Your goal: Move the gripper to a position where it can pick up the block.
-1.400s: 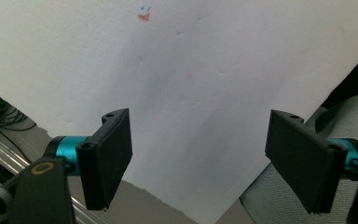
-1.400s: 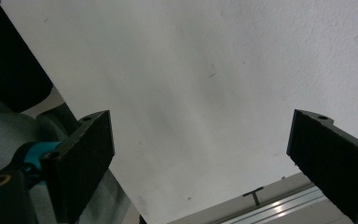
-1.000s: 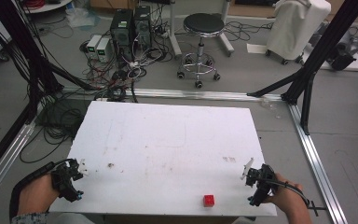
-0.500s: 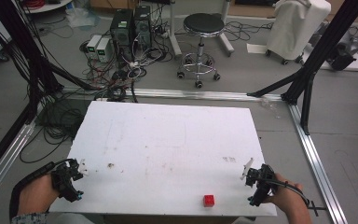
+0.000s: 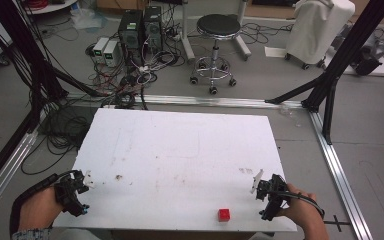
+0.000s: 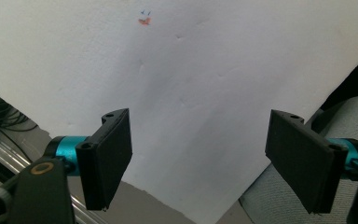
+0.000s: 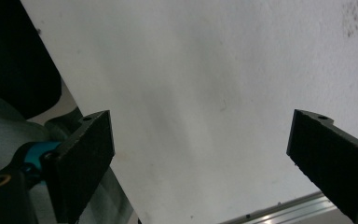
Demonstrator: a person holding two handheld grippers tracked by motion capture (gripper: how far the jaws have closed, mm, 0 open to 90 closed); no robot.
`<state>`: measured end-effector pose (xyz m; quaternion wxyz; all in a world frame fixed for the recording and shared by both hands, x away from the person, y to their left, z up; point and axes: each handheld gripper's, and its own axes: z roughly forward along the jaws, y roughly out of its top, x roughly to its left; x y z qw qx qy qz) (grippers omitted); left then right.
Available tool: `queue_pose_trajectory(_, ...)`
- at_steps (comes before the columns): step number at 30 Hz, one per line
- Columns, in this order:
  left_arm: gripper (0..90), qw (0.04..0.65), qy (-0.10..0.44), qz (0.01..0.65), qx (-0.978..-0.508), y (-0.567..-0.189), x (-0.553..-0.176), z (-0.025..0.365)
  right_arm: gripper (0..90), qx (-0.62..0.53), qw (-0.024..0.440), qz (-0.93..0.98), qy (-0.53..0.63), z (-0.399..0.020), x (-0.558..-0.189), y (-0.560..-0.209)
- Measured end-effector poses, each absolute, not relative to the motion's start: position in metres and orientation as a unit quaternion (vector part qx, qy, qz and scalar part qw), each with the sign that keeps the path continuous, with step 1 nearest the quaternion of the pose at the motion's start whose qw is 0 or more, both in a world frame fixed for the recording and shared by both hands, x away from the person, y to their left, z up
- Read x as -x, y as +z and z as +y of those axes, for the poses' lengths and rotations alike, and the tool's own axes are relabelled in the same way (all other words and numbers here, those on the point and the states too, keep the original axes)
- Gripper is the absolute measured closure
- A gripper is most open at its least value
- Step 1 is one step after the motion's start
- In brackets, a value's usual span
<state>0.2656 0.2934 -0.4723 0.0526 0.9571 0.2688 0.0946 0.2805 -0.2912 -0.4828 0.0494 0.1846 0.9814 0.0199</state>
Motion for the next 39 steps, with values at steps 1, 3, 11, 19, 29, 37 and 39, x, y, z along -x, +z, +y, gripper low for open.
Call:
queue_pose_trajectory(1,23.0,0.053,0.096,0.268,-0.957,-0.472,-0.266,0.293,6.7,-0.181,0.046,0.982,0.023,-0.289,-0.28,-0.482)
queue_pose_trajectory(3,23.0,0.053,0.096,0.269,-0.957,-0.473,-0.266,0.293,6.7,-0.175,0.046,0.983,0.025,-0.284,-0.28,-0.481)
queue_pose_trajectory(11,22.9,0.052,0.099,0.271,-0.956,-0.472,-0.266,0.292,6.7,-0.15,0.043,0.987,0.023,-0.266,-0.279,-0.481)
queue_pose_trajectory(19,22.9,0.052,0.099,0.273,-0.955,-0.472,-0.266,0.292,6.7,-0.12,0.033,0.992,0.023,-0.249,-0.277,-0.483)
queue_pose_trajectory(29,22.9,0.052,0.1,0.273,-0.955,-0.472,-0.266,0.292,6.7,-0.095,0.028,0.995,0.025,-0.233,-0.275,-0.483)
queue_pose_trajectory(37,22.8,0.053,0.099,0.276,-0.955,-0.472,-0.266,0.292,6.7,-0.082,0.02,0.996,0.024,-0.224,-0.273,-0.483)
queue_pose_trajectory(39,22.9,0.052,0.098,0.274,-0.955,-0.472,-0.266,0.292,6.7,-0.078,0.02,0.996,0.024,-0.222,-0.272,-0.483)
